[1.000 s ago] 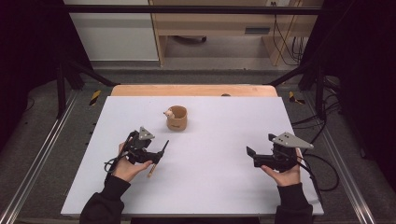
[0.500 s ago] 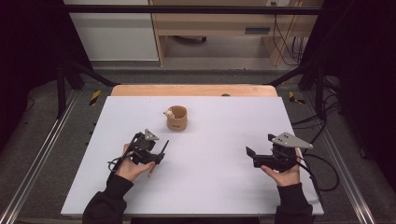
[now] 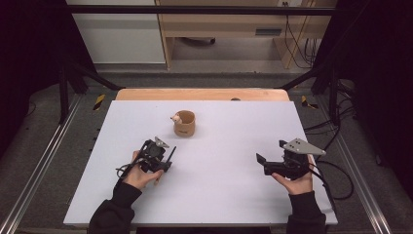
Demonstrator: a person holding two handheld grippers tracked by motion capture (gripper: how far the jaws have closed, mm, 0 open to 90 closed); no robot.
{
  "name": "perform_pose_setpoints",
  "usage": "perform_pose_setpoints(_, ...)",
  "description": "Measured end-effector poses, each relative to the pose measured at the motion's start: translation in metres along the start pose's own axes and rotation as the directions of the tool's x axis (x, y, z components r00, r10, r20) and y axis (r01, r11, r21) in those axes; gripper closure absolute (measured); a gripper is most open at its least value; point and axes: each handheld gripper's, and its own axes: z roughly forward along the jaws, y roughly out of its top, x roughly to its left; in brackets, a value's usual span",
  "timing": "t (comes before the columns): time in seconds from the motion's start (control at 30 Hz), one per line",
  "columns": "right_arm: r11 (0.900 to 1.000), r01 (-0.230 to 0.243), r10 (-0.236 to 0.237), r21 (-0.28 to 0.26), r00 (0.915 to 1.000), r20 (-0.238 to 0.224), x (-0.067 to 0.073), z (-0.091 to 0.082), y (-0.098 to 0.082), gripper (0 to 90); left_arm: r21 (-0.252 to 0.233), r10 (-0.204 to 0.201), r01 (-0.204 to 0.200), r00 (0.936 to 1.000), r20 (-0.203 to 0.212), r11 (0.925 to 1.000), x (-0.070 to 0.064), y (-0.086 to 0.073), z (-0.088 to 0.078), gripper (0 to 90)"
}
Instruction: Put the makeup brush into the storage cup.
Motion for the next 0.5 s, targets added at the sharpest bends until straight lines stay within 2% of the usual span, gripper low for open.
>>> perform_pose_setpoints(0.3, 1.0, 0.01, -0.01, 0.002, 1.0, 0.0, -0.0002, 0.0006, -0.0004, 5.5, 0.032, -0.003, 0.002, 0.9999, 0.014, 0.9995, -0.0015, 0.0006, 0.0042, 68.9)
perform_pose_setpoints(0.5, 1.0, 0.01, -0.01, 0.003, 0.9999, -0.001, -0.0002, 0.0006, -0.0004, 5.5, 0.037, 0.0, -0.001, 0.9998, 0.019, 0.9993, -0.0025, 0.0009, 0.005, 73.4)
